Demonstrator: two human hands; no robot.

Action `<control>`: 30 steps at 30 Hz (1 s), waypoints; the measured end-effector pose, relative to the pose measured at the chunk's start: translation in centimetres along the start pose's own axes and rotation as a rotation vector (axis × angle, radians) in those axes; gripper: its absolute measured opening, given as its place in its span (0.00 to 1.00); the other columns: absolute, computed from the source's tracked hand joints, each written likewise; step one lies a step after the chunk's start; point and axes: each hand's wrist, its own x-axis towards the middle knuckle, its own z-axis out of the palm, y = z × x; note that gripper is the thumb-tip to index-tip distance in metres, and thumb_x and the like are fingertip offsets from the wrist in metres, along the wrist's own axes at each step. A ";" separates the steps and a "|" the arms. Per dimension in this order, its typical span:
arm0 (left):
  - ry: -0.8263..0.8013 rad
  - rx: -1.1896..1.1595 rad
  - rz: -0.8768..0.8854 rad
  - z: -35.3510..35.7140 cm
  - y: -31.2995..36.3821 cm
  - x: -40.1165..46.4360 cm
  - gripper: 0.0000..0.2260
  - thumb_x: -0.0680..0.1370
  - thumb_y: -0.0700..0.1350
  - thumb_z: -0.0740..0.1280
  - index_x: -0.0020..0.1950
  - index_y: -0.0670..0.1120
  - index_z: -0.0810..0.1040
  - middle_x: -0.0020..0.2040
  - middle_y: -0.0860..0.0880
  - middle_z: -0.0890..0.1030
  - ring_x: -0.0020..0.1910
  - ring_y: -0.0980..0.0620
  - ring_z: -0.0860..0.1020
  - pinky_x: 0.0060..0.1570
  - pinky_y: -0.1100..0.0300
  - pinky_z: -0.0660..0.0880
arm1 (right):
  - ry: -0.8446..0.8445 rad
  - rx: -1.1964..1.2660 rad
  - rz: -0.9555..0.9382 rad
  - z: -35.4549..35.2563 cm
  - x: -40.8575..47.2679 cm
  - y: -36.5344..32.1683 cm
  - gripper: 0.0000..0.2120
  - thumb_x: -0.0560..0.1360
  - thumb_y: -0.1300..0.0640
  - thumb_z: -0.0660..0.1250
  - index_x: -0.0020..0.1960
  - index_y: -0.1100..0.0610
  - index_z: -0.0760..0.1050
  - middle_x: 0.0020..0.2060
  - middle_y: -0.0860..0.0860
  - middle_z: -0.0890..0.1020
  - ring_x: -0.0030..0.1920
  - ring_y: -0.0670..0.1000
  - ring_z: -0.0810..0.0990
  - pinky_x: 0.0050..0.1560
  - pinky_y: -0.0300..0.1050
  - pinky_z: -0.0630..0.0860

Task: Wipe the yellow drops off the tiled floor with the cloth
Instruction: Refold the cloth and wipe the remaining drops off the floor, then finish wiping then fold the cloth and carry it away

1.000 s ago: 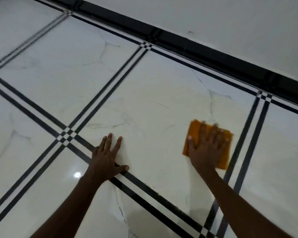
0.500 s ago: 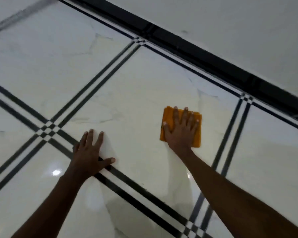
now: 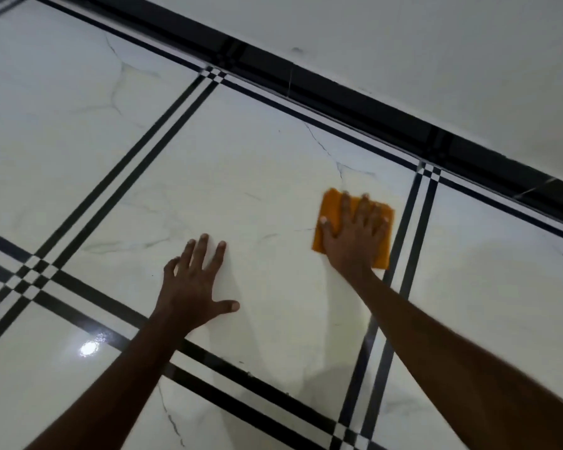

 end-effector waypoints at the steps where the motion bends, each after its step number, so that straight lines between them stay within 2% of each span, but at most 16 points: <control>1: -0.004 -0.012 0.003 -0.3 -0.1 -0.2 0.53 0.63 0.79 0.53 0.81 0.54 0.42 0.81 0.45 0.41 0.80 0.42 0.46 0.73 0.41 0.55 | 0.028 -0.002 0.065 -0.4 -2.2 1.3 0.37 0.81 0.32 0.43 0.84 0.49 0.46 0.82 0.62 0.54 0.81 0.69 0.53 0.77 0.72 0.51; 4: -0.006 -0.042 -0.012 -0.5 0.1 -0.5 0.52 0.67 0.76 0.61 0.81 0.55 0.40 0.81 0.47 0.38 0.81 0.44 0.43 0.75 0.43 0.52 | 0.003 0.043 0.199 -0.3 -11.9 0.0 0.39 0.80 0.33 0.49 0.84 0.50 0.43 0.82 0.63 0.52 0.81 0.70 0.51 0.77 0.73 0.49; 7: -0.016 -0.040 -0.059 -0.2 0.0 -0.8 0.52 0.69 0.74 0.63 0.81 0.54 0.38 0.81 0.48 0.37 0.80 0.45 0.41 0.76 0.44 0.50 | -0.031 0.081 0.060 0.9 -17.1 -7.2 0.41 0.78 0.33 0.52 0.84 0.51 0.44 0.83 0.63 0.48 0.81 0.69 0.48 0.78 0.72 0.46; 10: -0.026 -0.040 -0.199 -1.1 -3.0 -1.9 0.53 0.69 0.74 0.63 0.81 0.53 0.37 0.81 0.46 0.38 0.80 0.43 0.42 0.75 0.43 0.53 | -0.083 0.122 -0.248 1.3 -14.0 -14.8 0.41 0.77 0.33 0.53 0.84 0.50 0.46 0.83 0.62 0.47 0.82 0.67 0.45 0.78 0.71 0.44; 12: -0.056 -0.049 -0.301 -1.7 -5.7 -3.3 0.53 0.70 0.71 0.66 0.81 0.52 0.37 0.81 0.45 0.39 0.80 0.42 0.43 0.75 0.41 0.55 | -0.092 0.098 -0.378 1.4 -9.7 -16.7 0.40 0.78 0.32 0.53 0.84 0.48 0.50 0.83 0.61 0.50 0.82 0.67 0.47 0.78 0.70 0.44; 14: -0.043 -0.085 -0.353 -1.7 -8.3 -5.1 0.52 0.70 0.69 0.68 0.81 0.53 0.39 0.82 0.45 0.41 0.80 0.42 0.45 0.74 0.39 0.56 | -0.068 0.088 -0.364 1.6 -6.7 -16.5 0.40 0.77 0.30 0.52 0.84 0.48 0.52 0.83 0.60 0.52 0.82 0.67 0.49 0.79 0.70 0.44; 17: 0.022 -0.146 -0.390 -1.0 -10.3 -7.3 0.52 0.69 0.69 0.68 0.81 0.53 0.41 0.82 0.45 0.42 0.80 0.43 0.45 0.74 0.39 0.56 | -0.057 0.134 -0.263 1.5 -9.1 -17.2 0.45 0.75 0.27 0.53 0.84 0.50 0.51 0.83 0.62 0.50 0.82 0.68 0.47 0.78 0.72 0.43; 19: 0.021 -0.168 -0.404 -0.8 -10.4 -8.2 0.51 0.71 0.69 0.67 0.81 0.52 0.39 0.81 0.45 0.40 0.80 0.43 0.43 0.75 0.40 0.54 | -0.107 0.153 -0.374 1.3 -12.8 -20.2 0.46 0.74 0.28 0.53 0.84 0.51 0.49 0.82 0.63 0.47 0.82 0.68 0.43 0.77 0.72 0.41; 22: -0.092 -0.149 -0.412 -1.1 -10.6 -8.2 0.50 0.73 0.64 0.69 0.80 0.51 0.39 0.81 0.46 0.40 0.80 0.43 0.42 0.76 0.43 0.54 | -0.194 0.152 -0.576 1.7 -14.9 -25.3 0.41 0.77 0.35 0.55 0.84 0.51 0.47 0.82 0.63 0.44 0.81 0.68 0.39 0.77 0.73 0.38; 25: -0.147 -0.182 -0.435 -3.0 -12.7 -8.5 0.44 0.73 0.57 0.73 0.81 0.49 0.51 0.81 0.46 0.52 0.80 0.45 0.52 0.75 0.49 0.60 | -0.287 0.085 -0.669 0.5 -13.1 -29.2 0.35 0.82 0.44 0.56 0.84 0.49 0.46 0.83 0.62 0.45 0.82 0.68 0.42 0.76 0.73 0.35; 28: -0.091 -0.354 -0.490 -6.5 -15.2 -8.4 0.34 0.72 0.51 0.76 0.75 0.47 0.68 0.73 0.45 0.70 0.69 0.47 0.71 0.68 0.55 0.69 | -0.378 0.199 -0.664 -2.6 -10.9 -31.8 0.32 0.83 0.49 0.57 0.84 0.47 0.48 0.84 0.58 0.47 0.82 0.65 0.46 0.78 0.73 0.43; 30: -0.023 -0.479 -0.512 -9.8 -16.5 -8.0 0.27 0.73 0.52 0.75 0.70 0.48 0.74 0.67 0.46 0.77 0.62 0.49 0.77 0.62 0.54 0.73 | -0.424 0.360 -0.637 -5.9 -10.1 -33.8 0.29 0.85 0.50 0.54 0.83 0.46 0.51 0.83 0.58 0.52 0.82 0.64 0.51 0.78 0.71 0.50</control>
